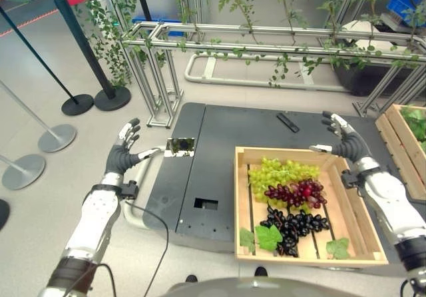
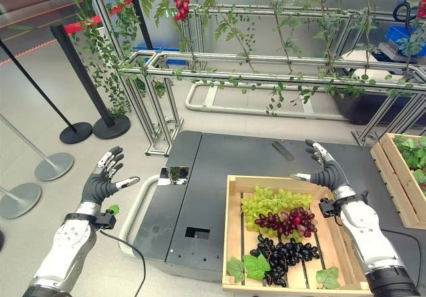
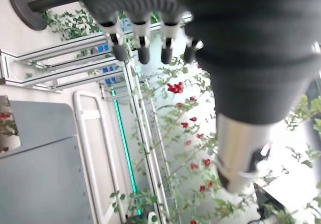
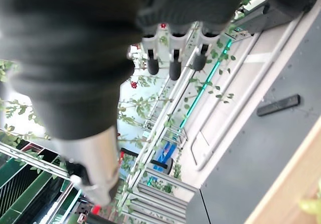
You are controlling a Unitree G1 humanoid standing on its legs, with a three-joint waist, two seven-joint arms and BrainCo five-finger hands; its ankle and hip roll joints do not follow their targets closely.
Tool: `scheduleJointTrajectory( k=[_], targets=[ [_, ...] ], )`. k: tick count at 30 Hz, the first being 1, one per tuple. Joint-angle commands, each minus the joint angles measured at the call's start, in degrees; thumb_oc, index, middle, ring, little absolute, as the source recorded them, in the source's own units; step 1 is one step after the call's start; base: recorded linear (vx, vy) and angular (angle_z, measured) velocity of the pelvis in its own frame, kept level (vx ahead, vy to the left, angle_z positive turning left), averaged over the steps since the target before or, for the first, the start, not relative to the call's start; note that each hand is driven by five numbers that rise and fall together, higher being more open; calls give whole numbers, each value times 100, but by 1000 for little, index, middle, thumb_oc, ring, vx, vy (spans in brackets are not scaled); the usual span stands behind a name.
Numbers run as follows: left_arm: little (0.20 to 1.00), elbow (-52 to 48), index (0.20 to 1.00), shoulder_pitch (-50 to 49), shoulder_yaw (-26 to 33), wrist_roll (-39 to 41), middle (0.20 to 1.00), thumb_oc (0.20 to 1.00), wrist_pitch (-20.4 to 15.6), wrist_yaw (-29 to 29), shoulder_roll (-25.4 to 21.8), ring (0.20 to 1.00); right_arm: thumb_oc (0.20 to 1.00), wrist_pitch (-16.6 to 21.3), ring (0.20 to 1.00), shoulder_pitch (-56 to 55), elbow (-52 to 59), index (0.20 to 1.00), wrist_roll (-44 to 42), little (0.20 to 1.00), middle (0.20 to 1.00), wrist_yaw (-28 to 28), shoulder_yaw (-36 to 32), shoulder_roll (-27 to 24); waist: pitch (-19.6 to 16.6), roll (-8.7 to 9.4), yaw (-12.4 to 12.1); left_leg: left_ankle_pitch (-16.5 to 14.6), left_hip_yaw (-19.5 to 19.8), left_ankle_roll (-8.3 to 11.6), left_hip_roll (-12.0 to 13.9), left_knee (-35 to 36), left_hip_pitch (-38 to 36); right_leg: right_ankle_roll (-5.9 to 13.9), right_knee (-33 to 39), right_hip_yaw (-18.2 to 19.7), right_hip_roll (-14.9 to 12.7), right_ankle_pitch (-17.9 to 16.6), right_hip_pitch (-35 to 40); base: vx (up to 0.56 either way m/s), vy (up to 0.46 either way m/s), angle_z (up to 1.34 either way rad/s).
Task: Pick up the fruits from the basket on one side to the basket on the other side
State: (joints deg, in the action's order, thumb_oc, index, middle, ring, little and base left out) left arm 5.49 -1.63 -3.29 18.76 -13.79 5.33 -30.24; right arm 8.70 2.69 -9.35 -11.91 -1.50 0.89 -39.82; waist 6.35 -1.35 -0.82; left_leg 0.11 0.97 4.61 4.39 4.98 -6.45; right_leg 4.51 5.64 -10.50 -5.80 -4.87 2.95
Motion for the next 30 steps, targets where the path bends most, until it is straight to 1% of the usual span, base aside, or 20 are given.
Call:
scheduleJointTrajectory(
  k=[1,3,4,6,8,9,10,12,13,16,21,24,25,26,27,30],
  targets=[
    [1000,-211,1000,290,63,-355,1000,1000,-252,142,-215,1000,1000,372,1000,149,310,1000,69,1000,1000,166,-11,63,-173,260,22,-44,-22,14,-4,1,43,449,-64,-88,-214,348,364,-34,4,1],
    [1000,-204,1000,239,45,-302,1000,1000,-257,105,-164,1000,1000,369,1000,87,333,1000,98,1000,1000,172,-28,110,-196,256,33,-105,-36,14,3,-1,6,453,-64,-74,-202,393,390,0,0,0],
    [1000,-209,1000,221,40,-309,1000,1000,-256,106,-144,1000,1000,378,1000,73,319,1000,103,1000,1000,180,-33,133,-195,263,37,-54,-42,8,-10,2,30,447,-64,-71,-213,349,360,0,0,0],
    [1000,-225,1000,169,23,-323,1000,1000,-245,88,-119,1000,1000,379,1000,23,341,1000,92,1000,1000,180,-78,163,-211,260,46,-110,-53,12,6,0,-4,454,-64,-65,-205,395,390,0,0,0],
    [1000,-228,1000,163,28,-341,1000,1000,-247,95,-124,1000,1000,380,1000,10,336,1000,93,1000,1000,180,-101,156,-211,270,51,-60,-58,5,-10,2,22,449,-64,-62,-217,351,364,0,0,0],
    [1000,-237,1000,126,44,-442,1000,1000,-246,87,-164,1000,1000,369,1000,-37,340,1000,173,1000,1000,153,-157,71,-223,271,56,-118,-60,10,8,2,-6,460,-64,-56,-206,399,389,0,0,0],
    [1000,-242,1000,127,44,-444,1000,1000,-245,87,-163,1000,1000,369,1000,-38,343,1000,174,1000,1000,153,-162,70,-219,277,55,-65,-60,4,-4,2,23,455,-64,-55,-217,354,362,0,0,0],
    [1000,-259,1000,105,50,-456,1000,1000,-246,72,-167,1000,1000,369,1000,-66,337,1000,197,1000,1000,141,-191,20,-230,273,57,-124,-60,10,9,2,-9,462,-64,-56,-203,402,390,22,-7,0],
    [1000,-276,1000,43,108,-435,1000,1000,-236,70,-168,1000,1000,353,1000,-104,296,1000,211,1000,1000,147,-321,-111,-219,281,59,-135,-60,10,13,2,-13,466,-64,-48,-205,403,396,38,-11,0],
    [1000,-323,1000,15,163,-391,1000,1000,-243,60,-184,1000,1000,362,1000,-126,306,1000,170,1000,1000,159,-405,-170,-203,284,63,-135,-58,11,9,2,-10,470,-64,-46,-202,403,393,0,0,0],
    [1000,-301,1000,-60,325,-299,1000,1000,-252,137,-178,1000,1000,410,1000,-139,384,1000,-2,1000,1000,206,-560,-129,-152,295,63,-123,-46,14,0,2,41,466,-64,-56,-195,392,357,0,0,0],
    [1000,-270,1000,-73,357,-301,1000,1000,-245,157,-163,1000,1000,405,1000,-137,414,1000,61,1000,1000,226,-551,-115,-145,301,58,-117,-47,13,-4,2,51,466,-64,-62,-191,391,349,0,0,0],
    [1000,-239,1000,-100,376,-332,1000,1000,-246,154,-175,1000,1000,391,1000,-151,389,1000,305,1000,1000,273,-557,-162,-136,298,52,-116,-36,10,-8,2,60,465,-64,-65,-192,391,347,0,0,0],
    [1000,-239,1000,-100,376,-333,1000,1000,-246,154,-174,1000,1000,390,1000,-152,391,1000,310,1000,1000,275,-556,-160,-137,298,52,-116,-35,10,-8,2,61,465,-64,-66,-192,391,346,0,0,0],
    [1000,-224,1000,-125,402,-394,1000,1000,-232,135,-197,1000,1000,341,1000,-176,356,1000,757,1000,1000,306,-550,-303,-133,302,41,-114,-35,14,-7,2,62,465,-64,-85,-191,396,352,0,0,0],
    [1000,-229,1000,-149,410,-472,1000,1000,-227,111,-194,1000,1000,304,1000,-196,384,1000,1001,1000,1000,304,-562,-420,-121,305,40,-114,-26,13,-3,2,64,465,-64,-93,-187,401,354,0,0,0]
  ],
)
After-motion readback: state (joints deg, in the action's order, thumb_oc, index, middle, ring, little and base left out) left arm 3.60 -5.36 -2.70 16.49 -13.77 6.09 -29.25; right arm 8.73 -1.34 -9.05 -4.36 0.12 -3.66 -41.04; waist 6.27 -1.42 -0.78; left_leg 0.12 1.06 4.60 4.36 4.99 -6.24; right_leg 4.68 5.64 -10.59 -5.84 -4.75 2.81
